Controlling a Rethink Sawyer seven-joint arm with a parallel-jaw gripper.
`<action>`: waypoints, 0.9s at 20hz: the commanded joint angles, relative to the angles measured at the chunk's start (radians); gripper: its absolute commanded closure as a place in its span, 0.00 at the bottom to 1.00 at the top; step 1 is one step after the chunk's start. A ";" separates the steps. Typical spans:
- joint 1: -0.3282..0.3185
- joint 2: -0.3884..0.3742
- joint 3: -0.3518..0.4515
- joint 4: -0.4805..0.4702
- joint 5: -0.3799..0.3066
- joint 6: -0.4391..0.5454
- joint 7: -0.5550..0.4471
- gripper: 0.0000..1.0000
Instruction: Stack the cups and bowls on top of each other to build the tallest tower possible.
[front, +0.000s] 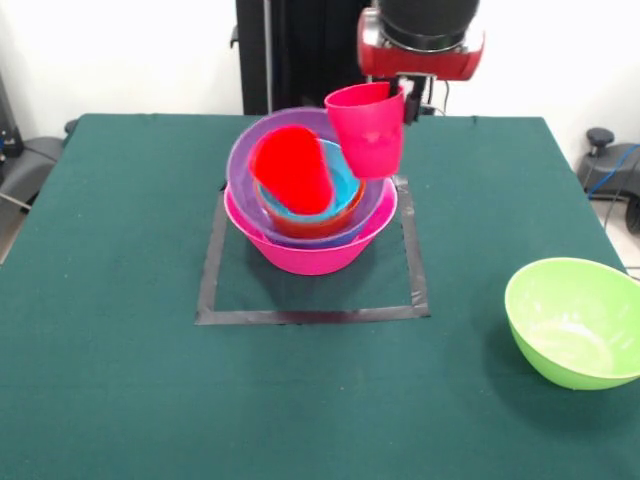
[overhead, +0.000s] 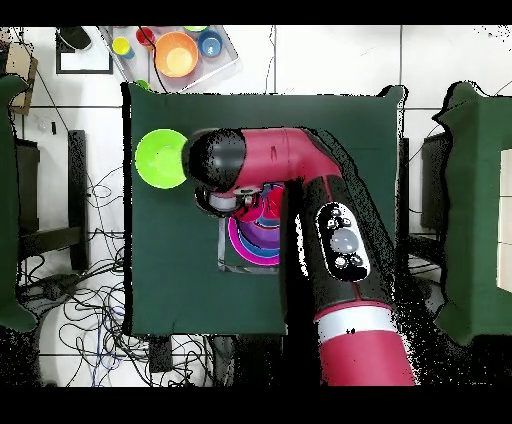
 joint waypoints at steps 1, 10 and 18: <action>0.028 -0.040 -0.009 -0.112 -0.047 0.226 -0.022 1.00; -0.017 -0.046 0.007 -0.126 -0.078 0.254 -0.110 1.00; -0.011 -0.018 0.010 -0.158 -0.082 0.262 -0.086 1.00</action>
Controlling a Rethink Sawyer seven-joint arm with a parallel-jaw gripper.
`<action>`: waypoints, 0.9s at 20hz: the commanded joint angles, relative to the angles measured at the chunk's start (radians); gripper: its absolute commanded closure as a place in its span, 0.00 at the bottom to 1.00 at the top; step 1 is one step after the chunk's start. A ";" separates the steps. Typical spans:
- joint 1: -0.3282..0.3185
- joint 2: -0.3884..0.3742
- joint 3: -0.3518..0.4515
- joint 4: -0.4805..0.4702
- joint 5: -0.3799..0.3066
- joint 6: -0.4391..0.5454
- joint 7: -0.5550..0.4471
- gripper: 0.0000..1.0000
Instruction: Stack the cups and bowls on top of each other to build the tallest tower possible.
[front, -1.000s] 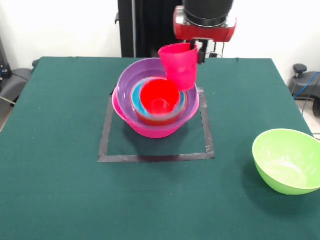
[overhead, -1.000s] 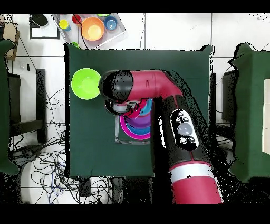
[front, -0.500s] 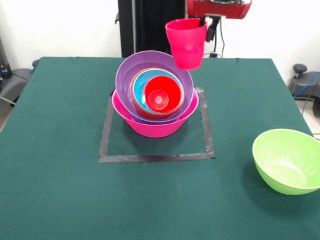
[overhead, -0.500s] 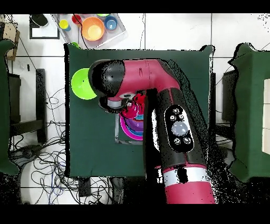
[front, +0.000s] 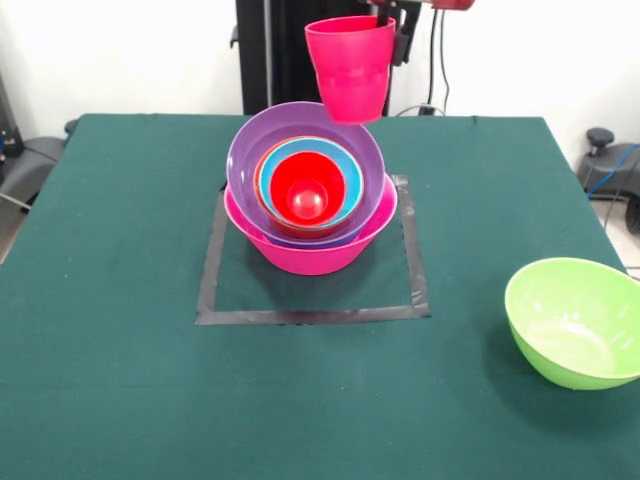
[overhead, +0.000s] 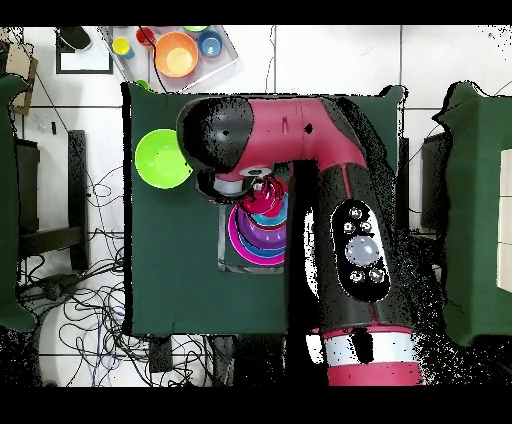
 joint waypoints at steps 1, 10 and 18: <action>-0.004 0.058 0.010 -0.050 -0.077 0.083 -0.086 1.00; -0.013 0.123 0.003 -0.055 -0.108 -0.017 -0.102 1.00; -0.016 0.145 -0.005 -0.044 -0.133 -0.069 -0.106 1.00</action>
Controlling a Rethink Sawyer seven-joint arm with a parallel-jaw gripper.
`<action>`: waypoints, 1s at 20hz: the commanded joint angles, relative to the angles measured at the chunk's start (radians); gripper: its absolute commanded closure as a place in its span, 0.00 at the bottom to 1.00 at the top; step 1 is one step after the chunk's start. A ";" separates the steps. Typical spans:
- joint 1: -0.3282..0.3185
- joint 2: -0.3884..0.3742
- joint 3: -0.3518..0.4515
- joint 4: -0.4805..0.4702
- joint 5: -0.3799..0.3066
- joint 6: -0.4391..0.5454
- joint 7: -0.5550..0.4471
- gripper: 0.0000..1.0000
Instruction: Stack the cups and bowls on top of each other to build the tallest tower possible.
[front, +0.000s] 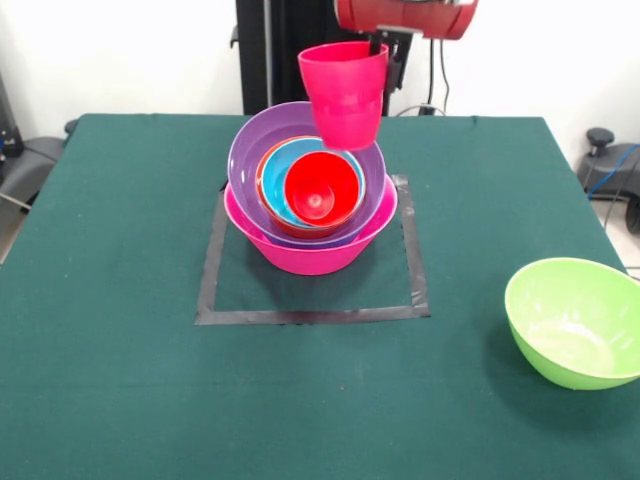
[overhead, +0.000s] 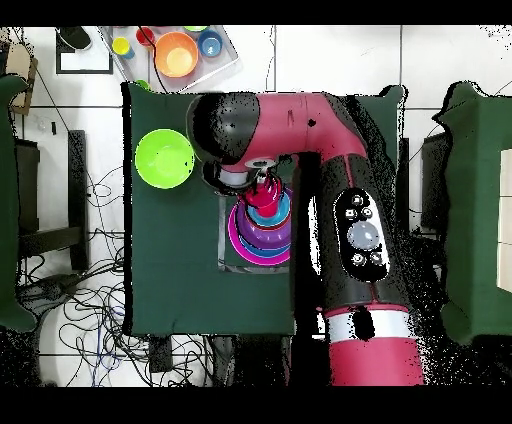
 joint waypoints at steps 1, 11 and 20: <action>-0.015 0.081 -0.004 0.009 -0.124 -0.077 -0.105 1.00; -0.028 0.053 -0.010 0.103 -0.142 -0.146 -0.076 1.00; -0.005 0.043 -0.030 0.189 -0.125 -0.206 -0.003 1.00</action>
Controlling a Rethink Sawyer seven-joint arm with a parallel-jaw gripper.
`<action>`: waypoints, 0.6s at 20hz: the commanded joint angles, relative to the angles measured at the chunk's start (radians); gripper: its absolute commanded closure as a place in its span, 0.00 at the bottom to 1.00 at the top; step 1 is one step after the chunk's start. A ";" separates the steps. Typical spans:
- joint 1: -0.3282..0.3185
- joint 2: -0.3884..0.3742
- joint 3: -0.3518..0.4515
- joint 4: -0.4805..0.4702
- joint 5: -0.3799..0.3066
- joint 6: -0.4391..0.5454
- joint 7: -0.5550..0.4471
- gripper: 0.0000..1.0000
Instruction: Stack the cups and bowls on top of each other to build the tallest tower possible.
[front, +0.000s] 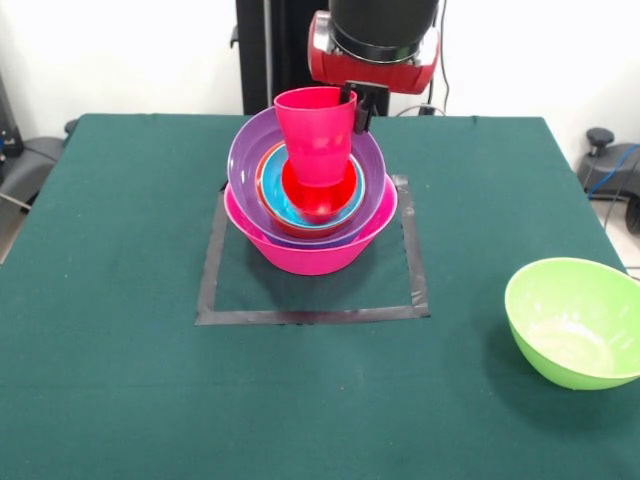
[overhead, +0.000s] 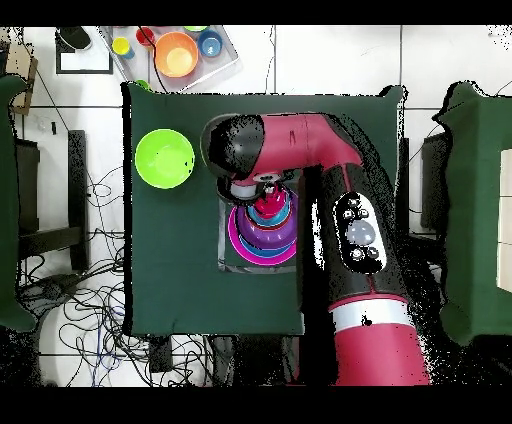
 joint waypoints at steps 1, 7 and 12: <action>0.013 0.007 -0.021 0.128 -0.056 -0.104 0.002 1.00; 0.022 0.029 -0.031 0.149 -0.068 -0.143 0.019 1.00; 0.022 -0.006 -0.052 0.203 -0.058 -0.142 0.026 1.00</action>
